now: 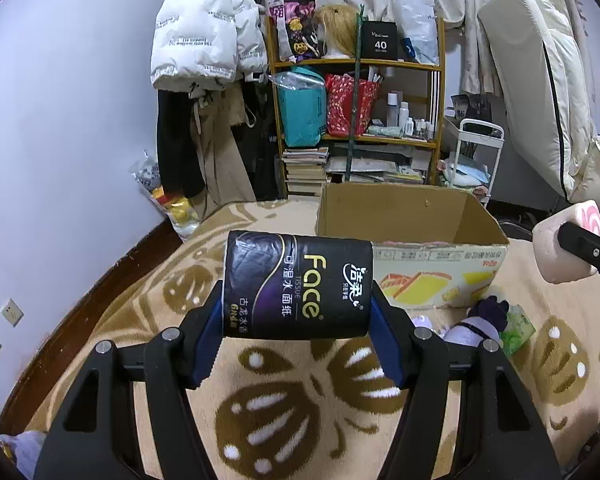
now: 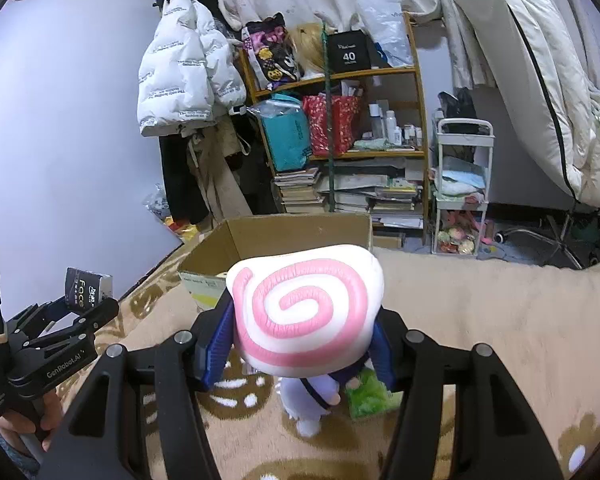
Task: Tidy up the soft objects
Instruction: 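Lift the tissue pack and cushion and carry both over the box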
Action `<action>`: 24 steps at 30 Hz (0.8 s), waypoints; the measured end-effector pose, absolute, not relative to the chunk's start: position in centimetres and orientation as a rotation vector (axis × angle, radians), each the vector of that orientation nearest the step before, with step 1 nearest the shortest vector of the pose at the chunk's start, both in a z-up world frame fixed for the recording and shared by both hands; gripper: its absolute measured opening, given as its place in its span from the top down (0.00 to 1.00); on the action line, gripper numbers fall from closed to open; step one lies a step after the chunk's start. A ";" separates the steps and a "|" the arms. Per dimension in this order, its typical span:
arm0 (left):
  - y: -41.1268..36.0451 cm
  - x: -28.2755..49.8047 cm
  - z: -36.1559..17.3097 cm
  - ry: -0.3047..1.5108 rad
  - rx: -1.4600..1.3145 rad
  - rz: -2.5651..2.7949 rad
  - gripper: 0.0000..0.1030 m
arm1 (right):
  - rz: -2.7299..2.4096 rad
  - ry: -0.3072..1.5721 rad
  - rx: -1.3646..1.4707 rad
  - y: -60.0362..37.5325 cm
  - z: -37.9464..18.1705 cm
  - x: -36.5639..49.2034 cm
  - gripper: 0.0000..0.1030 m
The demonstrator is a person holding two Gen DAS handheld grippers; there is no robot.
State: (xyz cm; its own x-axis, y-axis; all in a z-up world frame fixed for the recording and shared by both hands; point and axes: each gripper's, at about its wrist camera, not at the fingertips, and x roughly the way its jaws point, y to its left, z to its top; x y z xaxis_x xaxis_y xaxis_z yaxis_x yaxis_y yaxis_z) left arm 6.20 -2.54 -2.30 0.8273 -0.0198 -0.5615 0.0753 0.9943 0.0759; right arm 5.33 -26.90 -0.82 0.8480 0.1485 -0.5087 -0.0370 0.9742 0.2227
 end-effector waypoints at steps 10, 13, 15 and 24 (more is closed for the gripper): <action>-4.4 6.8 -0.4 0.515 0.155 -0.096 0.38 | 0.146 0.454 0.150 -25.8 0.7 7.2 0.40; -5.2 7.6 0.4 0.490 0.192 -0.099 0.38 | 0.155 0.438 0.164 -25.9 0.8 8.1 0.40; -5.4 8.5 0.9 0.484 0.187 -0.106 0.38 | 0.158 0.435 0.172 -26.1 0.8 8.7 0.40; -7.0 13.3 1.8 0.479 0.205 -0.131 0.38 | 0.156 0.429 0.187 -27.3 1.4 12.1 0.40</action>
State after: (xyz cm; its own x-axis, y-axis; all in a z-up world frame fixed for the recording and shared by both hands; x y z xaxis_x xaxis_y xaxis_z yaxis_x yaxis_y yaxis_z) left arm 13.27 -6.98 1.80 0.8796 -0.0769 -0.4695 0.1726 0.9712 0.1643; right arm 12.11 -27.29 1.43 0.8981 0.1887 -0.3973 -0.1103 0.9711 0.2118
